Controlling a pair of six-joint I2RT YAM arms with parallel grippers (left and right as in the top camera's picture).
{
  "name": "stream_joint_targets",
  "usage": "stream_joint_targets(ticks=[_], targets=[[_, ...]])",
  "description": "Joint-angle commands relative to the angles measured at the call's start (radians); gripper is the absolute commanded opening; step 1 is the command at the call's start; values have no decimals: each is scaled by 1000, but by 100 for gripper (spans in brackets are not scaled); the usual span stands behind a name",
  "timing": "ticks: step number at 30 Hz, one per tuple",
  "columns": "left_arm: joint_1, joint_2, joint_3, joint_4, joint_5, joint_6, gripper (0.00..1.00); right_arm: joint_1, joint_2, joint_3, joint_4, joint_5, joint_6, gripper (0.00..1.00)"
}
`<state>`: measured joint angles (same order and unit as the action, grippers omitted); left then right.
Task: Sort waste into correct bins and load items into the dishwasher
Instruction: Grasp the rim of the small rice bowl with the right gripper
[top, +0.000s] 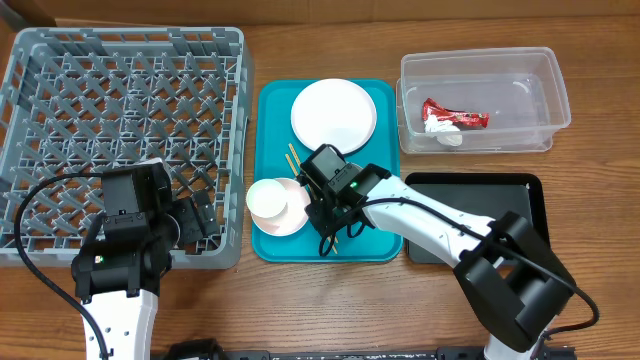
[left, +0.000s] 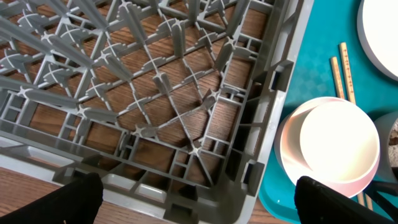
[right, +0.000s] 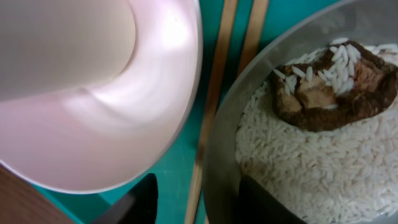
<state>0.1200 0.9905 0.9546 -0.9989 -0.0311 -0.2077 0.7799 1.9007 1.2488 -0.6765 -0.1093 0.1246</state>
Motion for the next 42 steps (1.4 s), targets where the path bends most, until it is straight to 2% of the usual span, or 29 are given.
stream_joint_targets(ticks=[1,4,10,13,15,16,26,29,42], targets=[[5,-3,23,1,-2,-2,100,-1,23,-6,8,48,5,35],[5,-3,23,1,-2,-2,100,-1,23,-6,10,48,5,23],[5,-3,23,1,-2,-2,100,-1,22,-5,4,48,6,10],[5,-3,23,1,-2,-2,100,-1,21,11,-21,49,5,11],[5,-3,23,1,-2,-2,100,-1,17,23,-34,50,5,24],[5,-3,23,1,-2,-2,100,-1,14,28,-41,55,6,25],[5,-3,23,1,-2,-2,100,-1,5,68,-97,108,41,26],[5,-3,23,1,-2,-2,100,-1,5,68,-96,108,43,25],[5,-3,23,1,-2,-2,100,-1,5,68,-111,108,44,5]])
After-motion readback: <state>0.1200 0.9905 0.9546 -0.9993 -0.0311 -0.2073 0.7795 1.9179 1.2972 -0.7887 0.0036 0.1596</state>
